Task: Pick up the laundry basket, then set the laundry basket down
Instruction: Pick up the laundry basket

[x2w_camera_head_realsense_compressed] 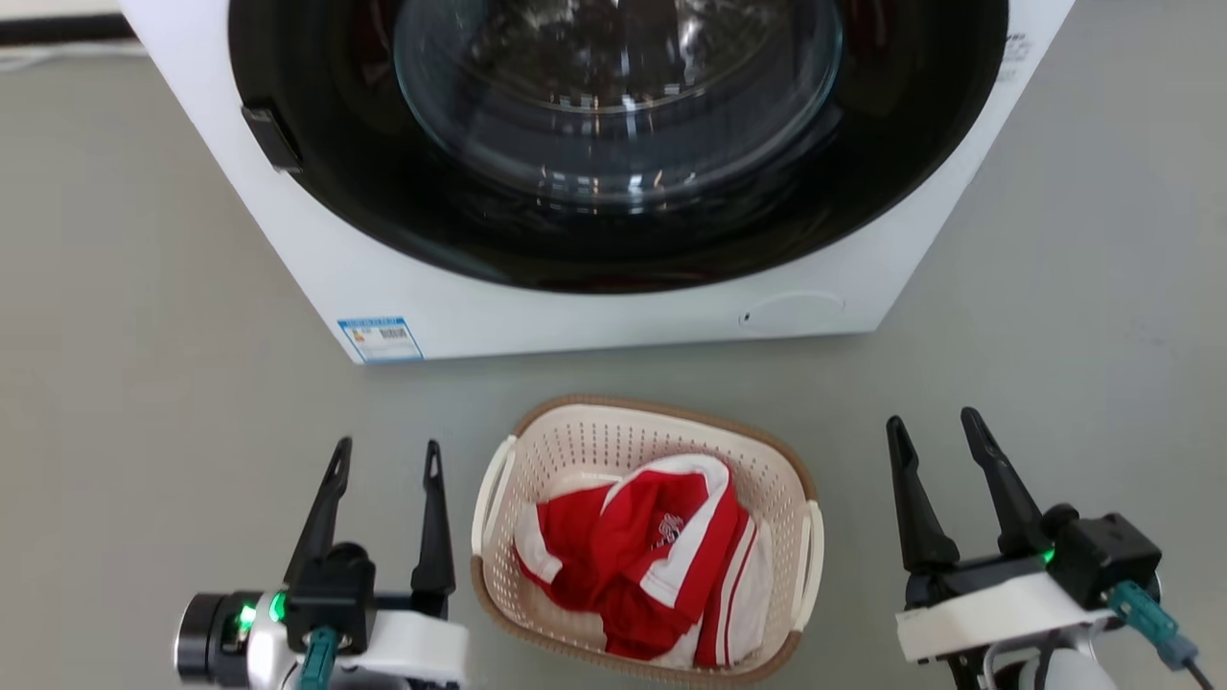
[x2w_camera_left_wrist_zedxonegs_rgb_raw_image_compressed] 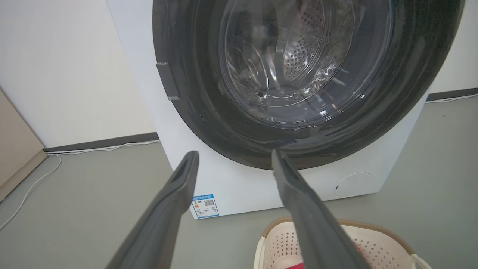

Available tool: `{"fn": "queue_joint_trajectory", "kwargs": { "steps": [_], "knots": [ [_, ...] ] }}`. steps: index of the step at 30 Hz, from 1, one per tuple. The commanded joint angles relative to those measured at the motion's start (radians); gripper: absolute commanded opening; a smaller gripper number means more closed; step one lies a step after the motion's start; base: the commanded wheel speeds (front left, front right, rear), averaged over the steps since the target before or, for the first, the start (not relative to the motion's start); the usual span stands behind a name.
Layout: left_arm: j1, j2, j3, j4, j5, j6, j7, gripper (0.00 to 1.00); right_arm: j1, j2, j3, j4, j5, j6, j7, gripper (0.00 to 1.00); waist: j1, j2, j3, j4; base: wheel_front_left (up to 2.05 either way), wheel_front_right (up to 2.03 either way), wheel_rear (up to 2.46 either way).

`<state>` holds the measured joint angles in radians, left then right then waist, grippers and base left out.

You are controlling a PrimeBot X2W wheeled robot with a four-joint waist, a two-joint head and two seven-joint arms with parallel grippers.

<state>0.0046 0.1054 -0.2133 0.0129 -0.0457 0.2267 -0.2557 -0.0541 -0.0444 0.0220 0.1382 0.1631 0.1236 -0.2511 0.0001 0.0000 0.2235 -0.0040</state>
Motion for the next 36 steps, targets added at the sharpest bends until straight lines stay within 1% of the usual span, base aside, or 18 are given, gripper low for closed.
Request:
{"fn": "queue_joint_trajectory", "kwargs": {
  "steps": [1,8,16,22,28,30,32,34,36],
  "knots": [
    [-0.050,-0.001,0.033,-0.018,-0.003,-0.007,-0.006,1.00,-0.038,-0.006,0.024,-0.012,0.010,0.007,-0.011,1.00,0.0000,0.0000,0.035,0.000,0.00,0.00,0.00],
    [-0.122,-0.019,0.037,0.009,0.001,-0.028,-0.006,1.00,-0.123,-0.006,0.033,0.088,0.029,0.007,-0.011,1.00,0.0000,0.0000,0.153,0.006,0.00,0.00,0.00],
    [-0.206,-0.031,0.040,0.017,0.012,-0.041,-0.006,1.00,-0.224,-0.006,0.021,0.224,0.037,0.007,-0.011,1.00,0.0000,0.0000,0.279,0.020,0.00,0.00,0.00],
    [-0.248,-0.037,0.033,0.017,0.021,-0.048,-0.006,1.00,-0.280,-0.006,0.014,0.320,0.058,0.007,-0.011,1.00,0.0000,0.0000,0.335,0.027,0.00,0.00,0.00],
    [-0.274,-0.041,0.018,0.018,0.026,-0.055,-0.006,1.00,-0.313,-0.006,-0.004,0.426,0.078,0.007,-0.011,1.00,0.0000,0.0000,0.362,0.029,0.00,0.00,0.00],
    [-0.280,-0.043,0.012,0.018,0.027,-0.056,-0.006,1.00,-0.318,-0.006,-0.011,0.460,0.085,0.007,-0.011,0.95,0.0000,0.0000,0.367,0.031,0.00,0.00,0.00],
    [-0.284,-0.044,0.006,0.017,0.027,-0.057,-0.006,1.00,-0.323,-0.006,-0.018,0.502,0.096,0.007,-0.011,0.91,0.0000,0.0000,0.371,0.032,0.00,0.00,0.00],
    [-0.287,-0.046,-0.002,0.015,0.027,-0.059,-0.006,1.00,-0.336,-0.006,-0.018,0.571,0.115,0.007,-0.011,0.85,0.0000,0.0000,0.380,0.036,0.00,0.00,0.00],
    [-0.289,-0.046,-0.008,0.013,0.027,-0.060,-0.006,1.00,-0.347,-0.006,-0.015,0.622,0.136,0.007,-0.011,0.87,0.0000,0.0000,0.386,0.040,0.00,0.00,0.00]
  ]
}}
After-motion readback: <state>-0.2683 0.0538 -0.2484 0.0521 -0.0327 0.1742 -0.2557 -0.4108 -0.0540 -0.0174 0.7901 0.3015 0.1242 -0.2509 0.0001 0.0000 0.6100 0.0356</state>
